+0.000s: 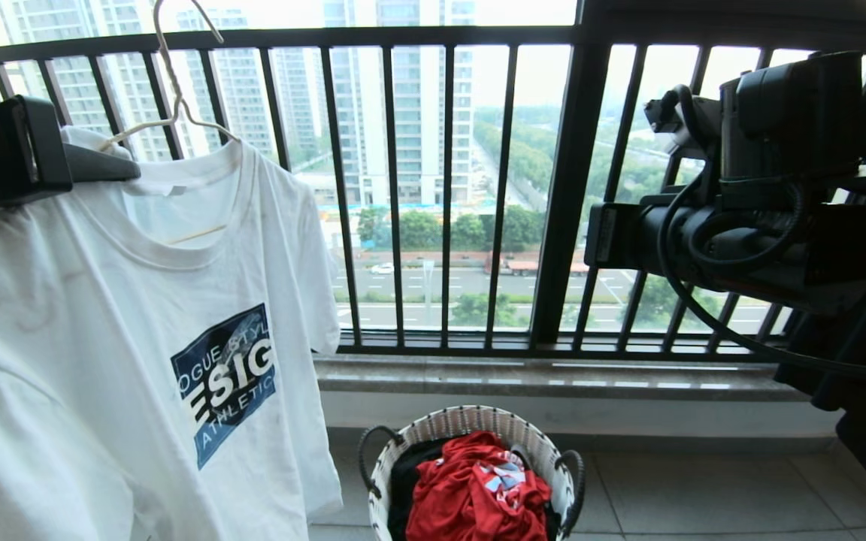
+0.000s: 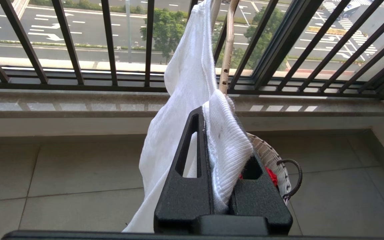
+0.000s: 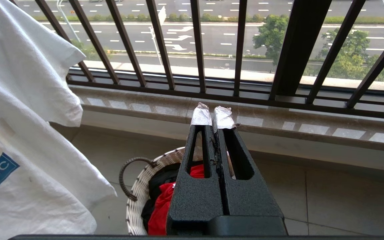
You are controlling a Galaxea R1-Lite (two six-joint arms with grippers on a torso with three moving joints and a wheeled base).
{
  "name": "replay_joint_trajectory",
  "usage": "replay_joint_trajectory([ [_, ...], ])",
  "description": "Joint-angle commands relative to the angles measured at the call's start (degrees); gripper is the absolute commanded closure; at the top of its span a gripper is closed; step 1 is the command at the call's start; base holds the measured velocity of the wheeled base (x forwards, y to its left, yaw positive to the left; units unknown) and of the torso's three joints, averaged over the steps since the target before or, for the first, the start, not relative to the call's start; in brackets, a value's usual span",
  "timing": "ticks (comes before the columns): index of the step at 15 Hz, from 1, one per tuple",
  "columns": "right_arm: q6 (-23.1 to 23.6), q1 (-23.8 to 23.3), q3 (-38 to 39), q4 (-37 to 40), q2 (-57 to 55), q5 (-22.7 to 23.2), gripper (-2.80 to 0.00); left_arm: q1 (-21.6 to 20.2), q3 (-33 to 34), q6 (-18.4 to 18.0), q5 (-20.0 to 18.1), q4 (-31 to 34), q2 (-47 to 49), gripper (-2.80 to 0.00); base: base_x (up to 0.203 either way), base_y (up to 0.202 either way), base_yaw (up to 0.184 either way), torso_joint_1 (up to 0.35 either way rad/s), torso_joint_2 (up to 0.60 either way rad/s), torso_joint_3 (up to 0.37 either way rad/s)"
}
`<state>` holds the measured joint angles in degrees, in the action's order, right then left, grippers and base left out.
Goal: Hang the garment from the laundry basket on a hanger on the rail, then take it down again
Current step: Hang the clothes rack on the clothesline
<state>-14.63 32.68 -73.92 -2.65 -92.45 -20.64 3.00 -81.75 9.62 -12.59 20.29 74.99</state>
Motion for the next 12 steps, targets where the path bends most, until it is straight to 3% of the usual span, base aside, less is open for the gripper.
replay_joint_trajectory([
  [1, 0.0, 0.0, 0.3, -0.2, 1.3, -0.1, 0.0, 0.5, 0.3, 0.0, -0.1, 0.1, 0.0, 0.0, 0.0, 0.0, 0.0, 0.0, 0.0, 0.0],
  [9, 0.2, 0.0, 1.9, -0.1, 4.4, -0.1, 0.0, 0.5, 1.1, -0.4, -0.1, 0.1, -3.8, 0.0, 0.0, 0.0, 0.0, 0.0, 0.0, 0.0],
  [12, 0.2, 0.0, 3.1, -0.2, 7.7, -0.1, 0.0, 0.6, 1.9, -1.1, -0.3, 0.2, -5.7, 0.0, 0.0, 0.0, 0.0, 0.027, -0.17, -0.242],
])
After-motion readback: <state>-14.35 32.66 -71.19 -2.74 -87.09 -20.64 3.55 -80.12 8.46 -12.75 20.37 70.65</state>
